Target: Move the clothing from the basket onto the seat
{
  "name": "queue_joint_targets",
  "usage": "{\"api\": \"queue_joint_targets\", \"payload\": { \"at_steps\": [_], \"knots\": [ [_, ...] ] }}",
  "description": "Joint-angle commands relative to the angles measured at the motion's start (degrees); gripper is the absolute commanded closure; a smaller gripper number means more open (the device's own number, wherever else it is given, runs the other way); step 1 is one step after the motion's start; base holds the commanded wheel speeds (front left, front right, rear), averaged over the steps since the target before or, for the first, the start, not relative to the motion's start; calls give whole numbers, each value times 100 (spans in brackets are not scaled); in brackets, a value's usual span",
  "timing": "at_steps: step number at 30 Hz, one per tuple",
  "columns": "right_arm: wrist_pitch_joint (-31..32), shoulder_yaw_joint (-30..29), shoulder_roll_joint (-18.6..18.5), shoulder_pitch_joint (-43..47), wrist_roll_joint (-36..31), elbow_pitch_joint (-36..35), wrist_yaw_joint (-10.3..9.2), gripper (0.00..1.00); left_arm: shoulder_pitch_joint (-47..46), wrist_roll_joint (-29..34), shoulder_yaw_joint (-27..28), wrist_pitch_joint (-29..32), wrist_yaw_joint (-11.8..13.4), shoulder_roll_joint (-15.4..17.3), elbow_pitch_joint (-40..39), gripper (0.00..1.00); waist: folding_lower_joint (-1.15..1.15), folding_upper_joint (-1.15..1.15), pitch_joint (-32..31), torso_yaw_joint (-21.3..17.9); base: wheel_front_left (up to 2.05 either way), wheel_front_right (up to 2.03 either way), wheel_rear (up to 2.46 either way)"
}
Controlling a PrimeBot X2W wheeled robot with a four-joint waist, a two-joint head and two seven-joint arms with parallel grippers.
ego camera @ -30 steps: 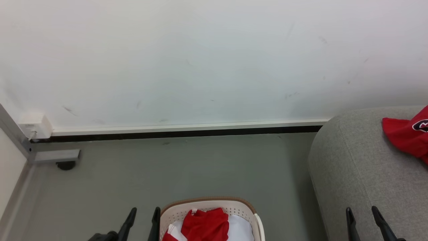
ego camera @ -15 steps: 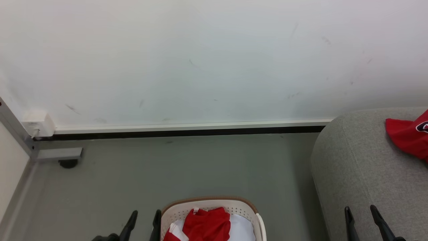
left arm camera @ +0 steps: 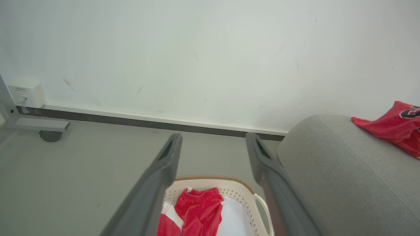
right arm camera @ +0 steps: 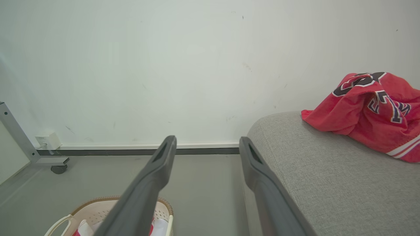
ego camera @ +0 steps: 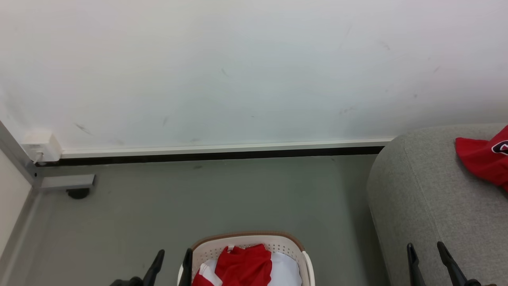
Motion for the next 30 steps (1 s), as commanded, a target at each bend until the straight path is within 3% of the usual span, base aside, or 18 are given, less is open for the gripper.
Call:
{"api": "queue_joint_targets", "payload": {
  "at_steps": [1,12,22,30],
  "knots": [
    [3,11,-6,-65,45,-4,-13,0,-12,-8,15,-3,7,16,5,0,0,0,18,-11,0,0,0],
    [3,182,-5,-198,108,-100,-13,0,-225,170,-94,-3,-13,17,112,0,0,0,347,-335,0,0,0],
    [3,326,-6,-713,284,-383,-13,0,-1447,720,-477,-3,-81,18,767,0,0,0,1365,-769,0,0,0],
    [3,545,-4,-1371,460,-751,-13,0,-2754,1191,-849,18,-61,57,2058,0,0,0,2542,-1191,0,0,0]
  ]
}}
